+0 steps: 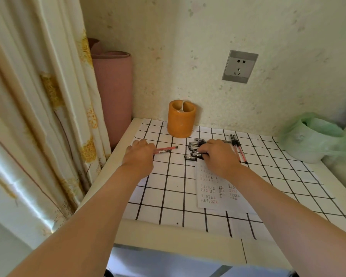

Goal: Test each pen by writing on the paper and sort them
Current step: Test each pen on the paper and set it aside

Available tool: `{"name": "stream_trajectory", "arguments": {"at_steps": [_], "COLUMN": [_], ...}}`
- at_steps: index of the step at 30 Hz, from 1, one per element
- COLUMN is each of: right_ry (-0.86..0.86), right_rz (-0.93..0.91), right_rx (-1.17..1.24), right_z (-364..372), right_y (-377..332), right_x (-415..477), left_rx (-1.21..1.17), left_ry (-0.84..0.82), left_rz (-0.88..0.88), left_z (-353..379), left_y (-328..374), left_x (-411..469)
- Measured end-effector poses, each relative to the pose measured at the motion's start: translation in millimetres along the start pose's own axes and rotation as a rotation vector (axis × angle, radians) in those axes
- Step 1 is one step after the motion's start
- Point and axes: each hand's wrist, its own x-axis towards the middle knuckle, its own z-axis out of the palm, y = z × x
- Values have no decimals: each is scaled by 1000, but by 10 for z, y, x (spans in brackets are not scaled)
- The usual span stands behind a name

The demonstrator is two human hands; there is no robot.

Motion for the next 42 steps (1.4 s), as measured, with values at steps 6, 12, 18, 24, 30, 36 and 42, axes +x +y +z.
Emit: {"name": "stream_trajectory", "arguments": {"at_steps": [6, 12, 18, 24, 30, 36, 42], "right_ry": [-41, 29, 112, 60, 23, 31, -57], "right_rz": [-61, -49, -141, -216, -15, -4, -86], "right_rx": [26, 22, 217, 190, 232, 119, 328], "right_z": [16, -3, -155, -250, -361, -372, -331], "right_y": [-76, -51, -210, -226, 31, 173, 136], "right_x": [-33, -69, -137, -393, -655, -764, -794], "left_rx": [-84, -134, -331, -520, -400, -460, -581], "left_ry": [-15, -66, -62, -42, -75, -152, -181], "left_rz": [10, 12, 147, 332, 261, 263, 359], "left_z": [27, -11, -123, -227, -233, -229, -180], "left_y": [3, 27, 268, 561, 698, 883, 1151], "left_x": [-1, -8, -16, -131, -226, -234, -204]}}
